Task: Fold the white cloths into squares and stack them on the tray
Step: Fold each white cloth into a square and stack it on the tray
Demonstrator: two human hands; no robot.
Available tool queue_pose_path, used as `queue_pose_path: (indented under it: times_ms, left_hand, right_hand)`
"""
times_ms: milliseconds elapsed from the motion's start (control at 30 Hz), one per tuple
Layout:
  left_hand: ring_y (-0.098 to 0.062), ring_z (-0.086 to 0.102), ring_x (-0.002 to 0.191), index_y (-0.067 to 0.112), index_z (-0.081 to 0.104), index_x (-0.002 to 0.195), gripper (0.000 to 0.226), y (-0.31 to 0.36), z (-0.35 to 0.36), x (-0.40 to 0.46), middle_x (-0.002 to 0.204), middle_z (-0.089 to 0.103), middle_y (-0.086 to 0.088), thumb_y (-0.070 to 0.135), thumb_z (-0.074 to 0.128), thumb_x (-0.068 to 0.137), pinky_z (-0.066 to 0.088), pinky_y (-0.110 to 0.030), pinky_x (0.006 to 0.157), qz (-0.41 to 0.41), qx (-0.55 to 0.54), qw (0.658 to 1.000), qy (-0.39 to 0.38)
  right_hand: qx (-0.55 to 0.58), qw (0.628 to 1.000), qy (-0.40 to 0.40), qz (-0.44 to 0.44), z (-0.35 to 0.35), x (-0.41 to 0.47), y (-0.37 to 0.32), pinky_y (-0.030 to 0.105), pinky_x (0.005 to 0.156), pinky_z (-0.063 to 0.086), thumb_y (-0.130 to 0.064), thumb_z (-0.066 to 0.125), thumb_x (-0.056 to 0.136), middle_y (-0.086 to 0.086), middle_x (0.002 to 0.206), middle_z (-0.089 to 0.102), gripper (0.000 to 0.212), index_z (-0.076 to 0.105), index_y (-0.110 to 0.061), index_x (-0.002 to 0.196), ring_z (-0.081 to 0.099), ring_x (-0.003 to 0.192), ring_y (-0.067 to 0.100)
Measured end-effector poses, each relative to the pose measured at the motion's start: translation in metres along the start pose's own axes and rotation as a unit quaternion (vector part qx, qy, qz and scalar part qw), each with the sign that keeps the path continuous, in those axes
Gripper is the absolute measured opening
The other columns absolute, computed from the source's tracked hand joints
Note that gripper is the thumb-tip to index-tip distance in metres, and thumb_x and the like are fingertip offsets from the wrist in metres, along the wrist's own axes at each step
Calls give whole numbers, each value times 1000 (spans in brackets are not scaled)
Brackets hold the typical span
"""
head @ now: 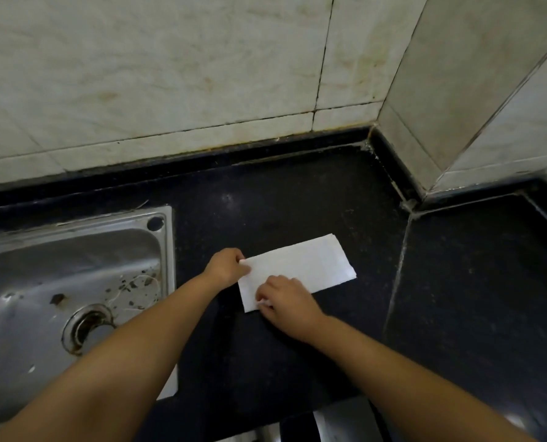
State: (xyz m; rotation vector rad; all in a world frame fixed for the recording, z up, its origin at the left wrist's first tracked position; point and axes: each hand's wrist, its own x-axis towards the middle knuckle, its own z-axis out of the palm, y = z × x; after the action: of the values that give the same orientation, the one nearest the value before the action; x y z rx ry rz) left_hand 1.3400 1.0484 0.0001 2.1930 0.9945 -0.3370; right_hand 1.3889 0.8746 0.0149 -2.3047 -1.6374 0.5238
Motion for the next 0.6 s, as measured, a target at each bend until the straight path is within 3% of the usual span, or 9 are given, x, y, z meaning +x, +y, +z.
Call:
queue_pose_path:
  times_ms: [67, 133, 233, 300, 433, 500, 600]
  left_hand:
    - [-17, 53, 82, 11, 57, 87, 9, -3, -1, -6, 86, 57, -4, 18, 62, 88, 39, -23, 60, -10, -63, 998, 10]
    - [-19, 53, 83, 11, 55, 82, 11, -7, -1, -10, 86, 56, -6, 15, 63, 88, 43, -27, 71, -27, -141, 989, 16]
    - [-21, 54, 86, 15, 53, 78, 14, -12, 0, -12, 86, 57, -5, 12, 63, 88, 46, -32, 76, -40, -197, 979, 30]
    - [-21, 55, 88, 14, 56, 89, 7, -15, 1, -13, 93, 59, -8, 10, 61, 88, 46, -31, 73, -34, -216, 975, 40]
    - [-18, 56, 84, 11, 58, 119, 28, -17, -3, -19, 107, 58, -9, 6, 53, 92, 45, -20, 60, -15, -217, 976, 27]
    - [-14, 56, 73, 8, 60, 121, 29, -13, -7, -22, 102, 59, -8, 3, 50, 93, 43, -15, 53, -3, -230, 973, 18]
    - [-11, 55, 66, 7, 67, 111, 26, -1, -15, -21, 90, 64, -6, 2, 48, 93, 45, -13, 50, 19, -249, 968, 8]
  right_hand:
    - [3, 1000, -10, 4, 19, -4, -16, 38, 90, 38, -33, 52, 93, 7, 117, 55, 33, 55, -14, 119, 51, 108, 26]
    - [-19, 999, -9, 32, 34, -6, -25, 39, 90, 38, -40, 54, 91, 9, 120, 53, 41, 51, -14, 123, 49, 110, 27]
    - [-53, 996, 24, 73, 46, -1, -35, 40, 83, 41, -42, 59, 87, 12, 115, 54, 43, 53, -11, 118, 51, 106, 31]
    - [-52, 994, 37, 91, 47, 4, -40, 41, 79, 43, -37, 61, 88, 13, 111, 56, 39, 54, -9, 114, 53, 103, 32]
    - [-45, 995, 25, 91, 41, 11, -36, 38, 77, 44, -13, 50, 94, 15, 109, 58, 16, 54, -5, 107, 56, 101, 31]
    - [9, 992, 19, 122, 36, 9, -31, 37, 77, 45, -14, 44, 97, 13, 107, 61, 16, 54, -5, 106, 57, 98, 29]
    - [158, 967, 62, 189, 22, 0, -22, 35, 74, 49, -22, 49, 95, 8, 95, 65, 17, 58, -8, 100, 62, 86, 23]
